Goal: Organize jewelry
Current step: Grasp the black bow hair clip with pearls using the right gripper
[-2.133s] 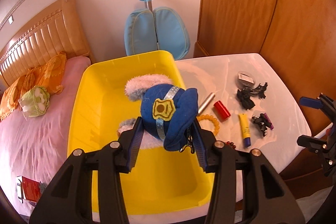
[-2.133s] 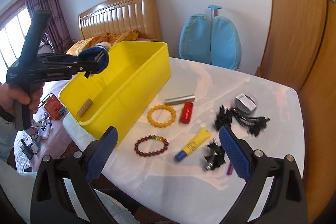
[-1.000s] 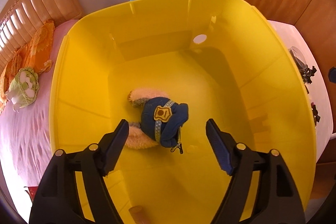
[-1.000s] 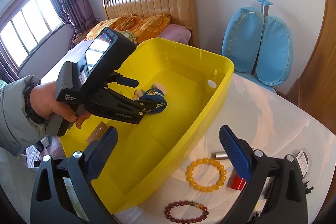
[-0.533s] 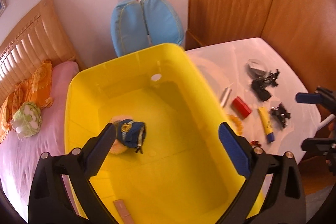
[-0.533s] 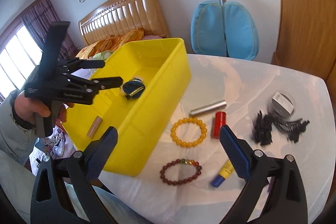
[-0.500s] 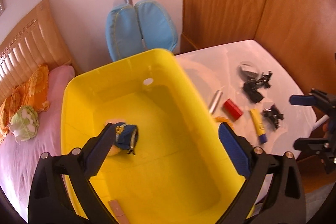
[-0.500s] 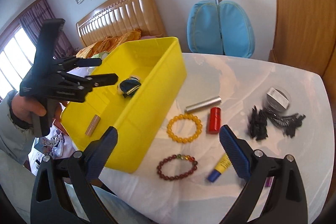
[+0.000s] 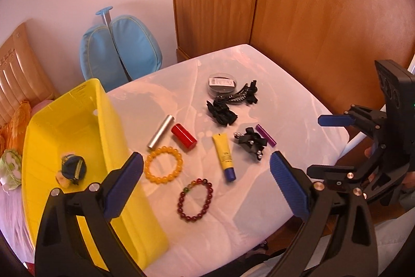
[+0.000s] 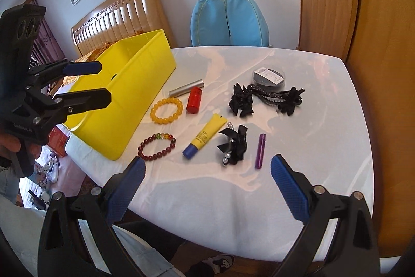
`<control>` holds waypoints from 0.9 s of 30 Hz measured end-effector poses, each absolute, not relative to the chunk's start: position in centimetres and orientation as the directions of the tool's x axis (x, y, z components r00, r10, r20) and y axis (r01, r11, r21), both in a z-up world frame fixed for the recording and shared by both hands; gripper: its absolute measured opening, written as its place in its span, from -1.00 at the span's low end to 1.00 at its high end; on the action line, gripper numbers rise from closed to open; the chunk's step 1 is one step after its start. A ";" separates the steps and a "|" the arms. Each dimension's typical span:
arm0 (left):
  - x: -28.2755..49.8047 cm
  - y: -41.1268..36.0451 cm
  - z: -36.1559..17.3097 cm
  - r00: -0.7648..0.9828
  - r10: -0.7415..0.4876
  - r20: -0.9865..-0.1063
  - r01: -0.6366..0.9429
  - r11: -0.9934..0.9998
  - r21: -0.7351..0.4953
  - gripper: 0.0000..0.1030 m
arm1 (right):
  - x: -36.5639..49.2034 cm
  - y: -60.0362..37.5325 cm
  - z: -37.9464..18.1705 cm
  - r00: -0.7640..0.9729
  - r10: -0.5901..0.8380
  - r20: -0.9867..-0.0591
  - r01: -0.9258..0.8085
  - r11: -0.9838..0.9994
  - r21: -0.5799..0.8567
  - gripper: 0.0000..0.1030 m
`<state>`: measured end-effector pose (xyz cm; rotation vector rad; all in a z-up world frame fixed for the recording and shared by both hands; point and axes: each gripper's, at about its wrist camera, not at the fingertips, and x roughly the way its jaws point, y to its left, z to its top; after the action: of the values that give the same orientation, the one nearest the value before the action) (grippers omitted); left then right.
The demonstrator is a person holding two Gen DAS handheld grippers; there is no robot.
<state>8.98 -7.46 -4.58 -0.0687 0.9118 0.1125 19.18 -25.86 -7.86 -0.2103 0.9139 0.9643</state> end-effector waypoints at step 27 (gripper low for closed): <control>13.0 -7.4 -13.1 0.441 0.008 -0.897 0.094 0.994 0.055 0.85 | 24.9 -17.8 -16.7 0.168 0.477 -0.863 -0.830 0.540 0.137 0.53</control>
<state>13.05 -7.45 -13.07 0.1022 1.1129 -0.0533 24.92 -17.84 -16.67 -0.4116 1.0319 0.9673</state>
